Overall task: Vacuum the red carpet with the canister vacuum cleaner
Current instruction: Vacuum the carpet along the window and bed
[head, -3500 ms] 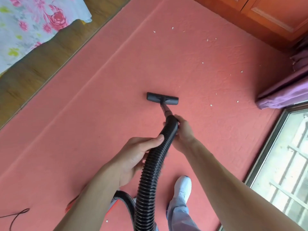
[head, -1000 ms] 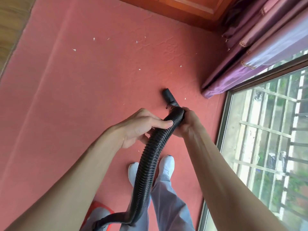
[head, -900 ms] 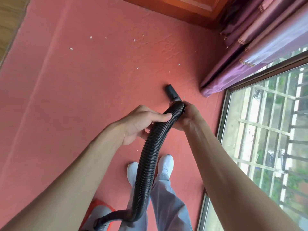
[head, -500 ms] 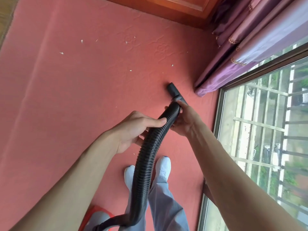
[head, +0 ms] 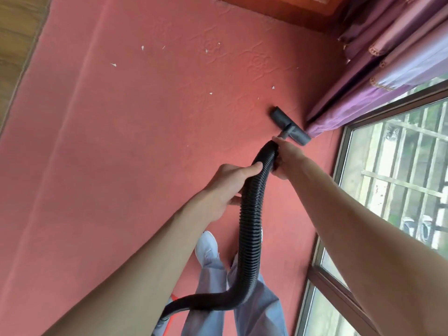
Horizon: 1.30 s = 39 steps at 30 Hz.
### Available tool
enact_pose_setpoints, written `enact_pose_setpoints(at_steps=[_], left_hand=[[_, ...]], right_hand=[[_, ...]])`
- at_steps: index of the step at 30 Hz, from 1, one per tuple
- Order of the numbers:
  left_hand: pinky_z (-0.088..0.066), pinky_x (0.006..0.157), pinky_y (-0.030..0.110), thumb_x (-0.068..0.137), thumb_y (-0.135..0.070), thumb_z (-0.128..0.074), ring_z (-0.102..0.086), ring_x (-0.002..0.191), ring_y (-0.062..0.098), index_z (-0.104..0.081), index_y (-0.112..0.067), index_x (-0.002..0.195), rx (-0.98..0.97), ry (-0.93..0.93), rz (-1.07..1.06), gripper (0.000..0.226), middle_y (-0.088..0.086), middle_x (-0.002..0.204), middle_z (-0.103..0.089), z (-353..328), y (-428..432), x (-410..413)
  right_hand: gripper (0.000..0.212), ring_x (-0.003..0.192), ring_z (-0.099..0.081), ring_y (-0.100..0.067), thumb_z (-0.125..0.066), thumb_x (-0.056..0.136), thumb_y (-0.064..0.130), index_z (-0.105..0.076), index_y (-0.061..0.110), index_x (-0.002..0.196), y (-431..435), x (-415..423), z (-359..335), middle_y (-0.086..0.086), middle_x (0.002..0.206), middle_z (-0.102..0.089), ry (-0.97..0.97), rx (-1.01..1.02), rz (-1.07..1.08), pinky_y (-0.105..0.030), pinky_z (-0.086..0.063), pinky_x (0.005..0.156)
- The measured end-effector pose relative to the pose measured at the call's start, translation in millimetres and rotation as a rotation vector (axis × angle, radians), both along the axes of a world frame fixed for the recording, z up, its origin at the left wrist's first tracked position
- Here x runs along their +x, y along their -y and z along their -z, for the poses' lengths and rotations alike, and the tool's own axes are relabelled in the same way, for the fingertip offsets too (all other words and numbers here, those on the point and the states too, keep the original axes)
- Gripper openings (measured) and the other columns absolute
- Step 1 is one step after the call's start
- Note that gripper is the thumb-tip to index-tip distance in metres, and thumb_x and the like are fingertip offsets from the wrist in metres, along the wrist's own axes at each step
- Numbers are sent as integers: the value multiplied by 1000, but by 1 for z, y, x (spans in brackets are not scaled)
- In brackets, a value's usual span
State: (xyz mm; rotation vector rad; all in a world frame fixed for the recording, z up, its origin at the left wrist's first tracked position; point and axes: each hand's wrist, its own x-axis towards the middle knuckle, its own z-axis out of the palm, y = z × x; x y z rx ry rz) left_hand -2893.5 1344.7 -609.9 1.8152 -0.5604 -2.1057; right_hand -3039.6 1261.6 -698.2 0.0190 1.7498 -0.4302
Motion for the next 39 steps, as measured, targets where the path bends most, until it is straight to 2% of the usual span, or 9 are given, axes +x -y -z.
enact_pose_setpoints(at_steps=[5, 9, 15, 19, 21, 25, 32, 36, 39], left_hand=[[-50, 61, 26, 90, -41, -68, -65, 68, 15, -77, -7, 91, -96, -67, 71, 35, 6, 80, -73, -17, 2, 19], [-47, 57, 24, 92, -36, -66, -64, 69, 17, -77, -5, 87, -164, -82, 70, 33, 11, 82, -73, -40, 17, 37], [-48, 55, 22, 92, -32, -67, -63, 69, 14, -78, -8, 86, -257, -49, 128, 27, 4, 79, -72, -68, 61, 51], [-49, 66, 31, 91, -32, -68, -63, 71, 21, -78, -7, 85, -233, -52, 100, 28, 12, 83, -73, -70, 80, 45], [-48, 73, 40, 91, -30, -68, -62, 69, 26, -78, -4, 87, -178, -70, 66, 27, 17, 86, -72, -66, 89, 43], [-49, 76, 46, 91, -28, -68, -62, 62, 26, -77, -4, 89, -55, -67, 37, 26, 19, 85, -72, -54, 100, 39], [-53, 74, 41, 93, -29, -65, -65, 70, 25, -76, -1, 96, 23, -37, 100, 30, 17, 88, -73, -37, 132, 23], [-58, 71, 40, 91, -33, -68, -68, 79, 26, -73, 0, 105, -2, 51, 42, 37, 18, 96, -76, -24, 154, -7], [-60, 75, 41, 90, -33, -70, -69, 76, 23, -72, -2, 103, -36, 106, 21, 34, 10, 83, -75, -20, 165, -16]], right_hand=[[27, 89, -58, -20, -70, 87, 29, -56, 13, 103, 8, 1, -18, -8, 101, -57, 153, 12, -6, -36, -46, 104], [36, 72, -58, -19, -69, 87, 27, -61, 11, 119, 22, 22, -41, -8, 96, -58, 238, -15, -9, -38, -47, 104], [26, 66, -60, -20, -64, 90, 27, -60, 9, 108, 75, 36, -88, -8, 82, -64, 314, -58, -46, -33, -52, 86], [26, 75, -61, -19, -63, 91, 29, -60, 11, 109, 93, 32, -91, -6, 84, -65, 267, -68, -94, -36, -46, 104], [25, 77, -60, -18, -63, 91, 30, -58, 13, 108, 99, 30, -80, -5, 91, -63, 241, -45, -124, -30, -49, 98], [24, 70, -57, -15, -66, 89, 33, -55, 15, 101, 99, 24, -47, -4, 86, -59, 186, 22, -167, -21, -44, 60], [31, 64, -59, -16, -67, 85, 39, -60, 16, 105, 116, 17, -14, -4, 85, -64, 164, 37, -163, -18, -43, 43], [53, 74, -66, -21, -69, 80, 46, -63, 14, 122, 145, 2, 0, -6, 108, -73, 58, -11, -149, -22, -49, 55], [51, 74, -65, -22, -68, 82, 45, -62, 14, 123, 159, -4, -3, -6, 111, -72, 24, -21, -172, -21, -46, 53]])
